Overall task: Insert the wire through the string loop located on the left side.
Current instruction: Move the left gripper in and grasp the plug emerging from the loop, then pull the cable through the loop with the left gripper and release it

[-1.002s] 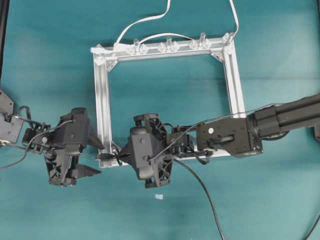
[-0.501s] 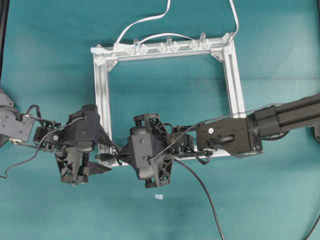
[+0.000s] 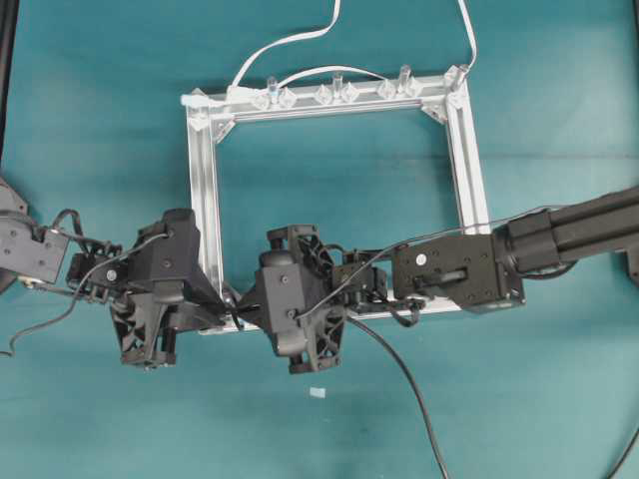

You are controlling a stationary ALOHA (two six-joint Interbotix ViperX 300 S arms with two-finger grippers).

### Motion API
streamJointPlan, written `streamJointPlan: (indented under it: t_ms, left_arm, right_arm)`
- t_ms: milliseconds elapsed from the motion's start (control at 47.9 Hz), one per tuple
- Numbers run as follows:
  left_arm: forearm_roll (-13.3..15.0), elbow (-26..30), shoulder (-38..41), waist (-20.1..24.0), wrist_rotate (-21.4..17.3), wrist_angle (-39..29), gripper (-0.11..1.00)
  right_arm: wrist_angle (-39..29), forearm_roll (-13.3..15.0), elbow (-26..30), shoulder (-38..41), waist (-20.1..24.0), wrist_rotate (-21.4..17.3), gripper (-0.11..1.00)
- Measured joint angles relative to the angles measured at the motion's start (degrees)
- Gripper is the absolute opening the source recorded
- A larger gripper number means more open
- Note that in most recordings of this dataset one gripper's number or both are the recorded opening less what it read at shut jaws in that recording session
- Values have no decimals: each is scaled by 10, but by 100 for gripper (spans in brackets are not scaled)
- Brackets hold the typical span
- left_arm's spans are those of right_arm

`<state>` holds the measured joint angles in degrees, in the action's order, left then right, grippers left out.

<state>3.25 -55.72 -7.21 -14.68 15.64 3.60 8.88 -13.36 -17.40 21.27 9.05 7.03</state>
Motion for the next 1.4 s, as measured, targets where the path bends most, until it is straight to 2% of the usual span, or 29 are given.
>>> streamJointPlan:
  t_ms: [585, 668, 856, 898, 1148, 1399]
  left_arm:
    - [0, 0, 0, -1, 0, 0, 19]
    - [0, 0, 0, -1, 0, 0, 19]
    - [0, 0, -1, -1, 1, -1, 19]
    - [0, 0, -1, -2, 1, -2, 19]
    - [0, -2, -12, -2, 1, -11, 19]
    - [-1, -33, -77, -6, 2, -72, 19]
  right_arm:
    - [-4, 1, -4, 0, -1, -4, 9]
    - [-8, 0, -4, 0, 0, -5, 27]
    - [-33, 0, -6, 0, -1, -5, 82]
    - [-35, 0, -6, 0, 0, -5, 89]
    - [-37, 0, -6, 0, 0, -5, 91]
    - [-38, 0, -7, 0, 0, -5, 91]
